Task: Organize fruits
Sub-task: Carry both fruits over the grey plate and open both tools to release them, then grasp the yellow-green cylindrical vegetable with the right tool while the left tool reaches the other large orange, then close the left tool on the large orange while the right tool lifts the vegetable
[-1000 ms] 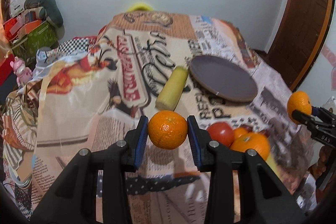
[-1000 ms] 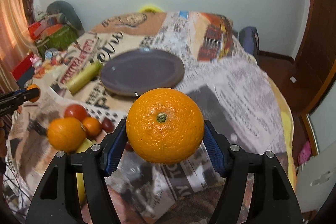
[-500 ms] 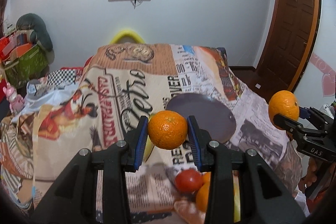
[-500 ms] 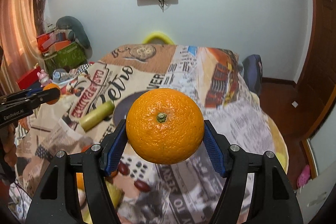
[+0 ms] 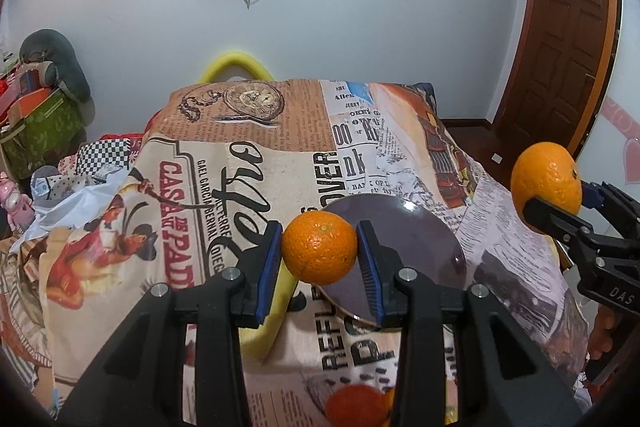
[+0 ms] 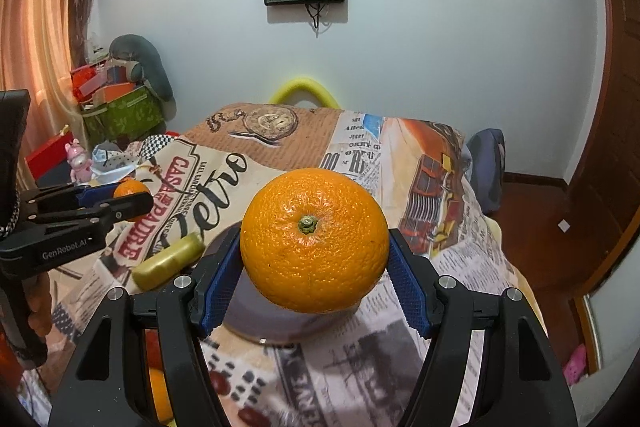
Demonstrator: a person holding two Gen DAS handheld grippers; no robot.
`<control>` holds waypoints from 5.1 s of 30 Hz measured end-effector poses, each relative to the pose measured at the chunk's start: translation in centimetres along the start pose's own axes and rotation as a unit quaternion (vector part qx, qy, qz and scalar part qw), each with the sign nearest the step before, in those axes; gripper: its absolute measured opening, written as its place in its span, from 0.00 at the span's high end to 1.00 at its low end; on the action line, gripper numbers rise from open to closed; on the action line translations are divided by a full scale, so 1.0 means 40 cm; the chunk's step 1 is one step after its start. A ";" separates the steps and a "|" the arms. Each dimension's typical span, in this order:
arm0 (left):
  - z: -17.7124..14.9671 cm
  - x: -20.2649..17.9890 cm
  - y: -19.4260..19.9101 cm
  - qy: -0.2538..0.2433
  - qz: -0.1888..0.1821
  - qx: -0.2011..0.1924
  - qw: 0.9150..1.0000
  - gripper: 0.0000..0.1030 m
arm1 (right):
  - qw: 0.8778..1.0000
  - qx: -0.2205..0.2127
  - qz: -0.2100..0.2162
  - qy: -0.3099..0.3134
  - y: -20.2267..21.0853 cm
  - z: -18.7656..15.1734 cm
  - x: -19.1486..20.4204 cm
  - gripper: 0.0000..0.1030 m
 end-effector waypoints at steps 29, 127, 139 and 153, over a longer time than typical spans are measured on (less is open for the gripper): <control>-0.040 -0.033 -0.341 -0.040 -0.022 0.130 0.990 0.64 | 0.989 0.146 0.028 -0.007 -0.329 -0.088 -0.041 0.36; -0.405 -0.220 0.077 -0.057 -0.060 0.175 0.981 0.28 | 0.971 0.228 0.052 -0.054 0.126 -0.449 -0.008 0.66; -0.417 -0.211 0.031 -0.033 -0.057 0.183 0.981 0.37 | 0.971 0.220 0.062 -0.068 0.102 -0.448 -0.016 0.66; -0.359 -0.198 0.083 -0.030 -0.061 0.148 0.987 0.38 | 0.983 0.165 0.051 -0.069 0.137 -0.355 -0.038 0.67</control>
Point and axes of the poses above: each gripper's, at about its wrist camera, not at the fingertips, and y roughly against the way its jaws point, x to its left, z to its top, the point moved 4 cm from there along -y, roughly the way its jaws point, and after that the axes turned 2 degrees about -z, right-handed, at the moved point
